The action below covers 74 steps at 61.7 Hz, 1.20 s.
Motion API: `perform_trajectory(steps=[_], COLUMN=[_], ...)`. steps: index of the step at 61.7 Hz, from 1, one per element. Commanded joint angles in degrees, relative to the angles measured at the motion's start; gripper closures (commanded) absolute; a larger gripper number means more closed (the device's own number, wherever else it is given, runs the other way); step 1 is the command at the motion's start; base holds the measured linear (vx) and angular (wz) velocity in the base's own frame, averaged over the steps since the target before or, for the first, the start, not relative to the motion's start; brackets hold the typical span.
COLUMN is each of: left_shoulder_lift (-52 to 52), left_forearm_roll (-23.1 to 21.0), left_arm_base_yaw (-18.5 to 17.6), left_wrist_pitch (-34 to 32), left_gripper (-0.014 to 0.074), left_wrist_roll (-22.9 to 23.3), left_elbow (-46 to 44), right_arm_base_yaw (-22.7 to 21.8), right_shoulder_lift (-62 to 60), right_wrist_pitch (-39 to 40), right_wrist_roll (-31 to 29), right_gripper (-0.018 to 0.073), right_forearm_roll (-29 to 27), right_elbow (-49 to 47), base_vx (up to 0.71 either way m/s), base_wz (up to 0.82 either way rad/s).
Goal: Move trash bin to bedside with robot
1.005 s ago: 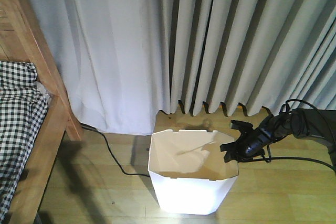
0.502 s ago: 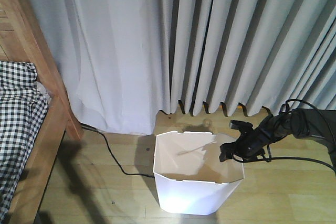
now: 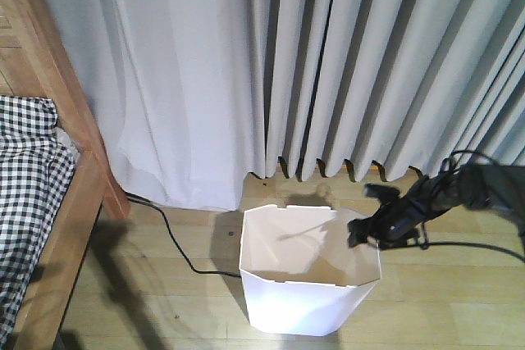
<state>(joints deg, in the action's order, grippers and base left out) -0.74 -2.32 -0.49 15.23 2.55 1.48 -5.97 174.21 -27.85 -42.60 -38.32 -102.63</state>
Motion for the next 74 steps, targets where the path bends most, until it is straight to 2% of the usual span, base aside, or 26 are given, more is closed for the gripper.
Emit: perform_trajectory(steps=[1,12,19,28,41,52,67,74], left_shoulder_lift=[-0.8,-0.8,-0.8,-0.8,-0.8,-0.8,-0.8,-0.8], left_forearm_roll=[-0.3,-0.3,-0.3,-0.3,-0.3,-0.3,-0.3,-0.3], left_arm_base_yaw=[-0.4,-0.4,-0.4,-0.4,-0.4,-0.4,-0.4,-0.4], left_wrist_pitch=[-4.0,-4.0,-4.0,-4.0,-4.0,-4.0,-4.0,-4.0], left_gripper=[0.0602,0.0602,0.0602,0.0602,0.0602,0.0602,0.0602,0.0602], left_wrist_roll=[0.3,0.3,0.3,0.3,0.3,0.3,0.3,0.3], left_elbow=[1.1,1.1,1.1,1.1,1.1,1.1,1.1,1.1], right_arm_base_yaw=[-0.7,-0.5,-0.5,-0.5,-0.3,2.1,5.4,5.5], right_shoulder_lift=[-7.9,-15.0,-19.8,-27.6,-45.2,-63.4,-85.5,-97.1], right_wrist_pitch=[6.1,16.4,18.4,20.3,23.5,26.5,26.7,26.4], right_wrist_roll=[-1.0,-6.2,-10.0,-12.1,-12.2,-12.2,-12.0,-11.2], right_gripper=[-0.0024,-0.0024,-0.0024,-0.0024,-0.0024,-0.0024,-0.0024,-0.0024], right_forearm_roll=[-0.2,-4.4,-5.6,-5.7,-5.7,-5.3,-5.5,-8.1], right_elbow=[4.2,17.4,24.5,33.1,46.5,56.7,65.5,68.9], base_vx=[0.0,0.0,0.0,0.0,0.0,0.0,0.0,0.0], base_wz=[0.0,0.0,0.0,0.0,0.0,0.0,0.0,0.0])
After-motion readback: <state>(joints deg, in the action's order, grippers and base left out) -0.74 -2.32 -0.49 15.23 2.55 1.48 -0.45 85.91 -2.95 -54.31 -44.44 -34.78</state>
